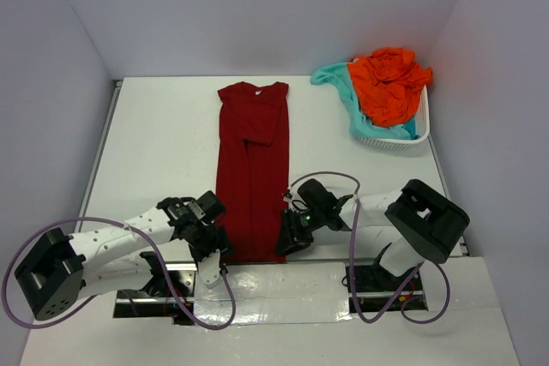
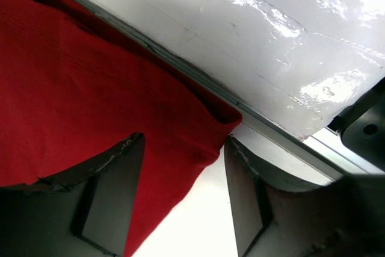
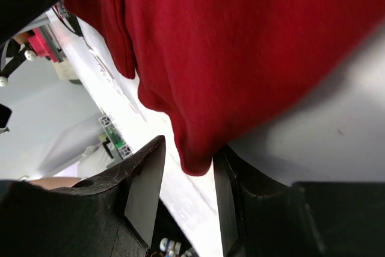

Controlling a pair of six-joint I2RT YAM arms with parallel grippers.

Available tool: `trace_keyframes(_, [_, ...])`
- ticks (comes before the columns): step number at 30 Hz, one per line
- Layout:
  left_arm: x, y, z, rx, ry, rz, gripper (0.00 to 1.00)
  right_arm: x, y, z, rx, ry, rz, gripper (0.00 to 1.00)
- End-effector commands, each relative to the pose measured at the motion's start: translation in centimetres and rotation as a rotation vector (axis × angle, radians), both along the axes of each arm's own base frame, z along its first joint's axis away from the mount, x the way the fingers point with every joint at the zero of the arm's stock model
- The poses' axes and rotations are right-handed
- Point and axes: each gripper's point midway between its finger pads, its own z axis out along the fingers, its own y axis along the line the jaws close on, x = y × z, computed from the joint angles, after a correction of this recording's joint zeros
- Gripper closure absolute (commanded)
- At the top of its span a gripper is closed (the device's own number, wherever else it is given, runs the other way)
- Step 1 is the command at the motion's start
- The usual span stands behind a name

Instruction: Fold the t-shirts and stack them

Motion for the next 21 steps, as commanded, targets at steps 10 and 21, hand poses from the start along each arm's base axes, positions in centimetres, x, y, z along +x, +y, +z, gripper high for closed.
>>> trace_keyframes(10, [-1.7, -1.7, -0.6, -0.081, 0.083, -0.086, 0.95, -0.5, -1.5, -2.8, -0.122, 0.049, 0.031, 0.88])
trace_keyframes(21, [6.5, -2.7, 8.6, -0.262, 0.124, 0.474, 1.00, 6.9, -1.4, 7.0, -0.027, -0.138, -0.048, 1.00])
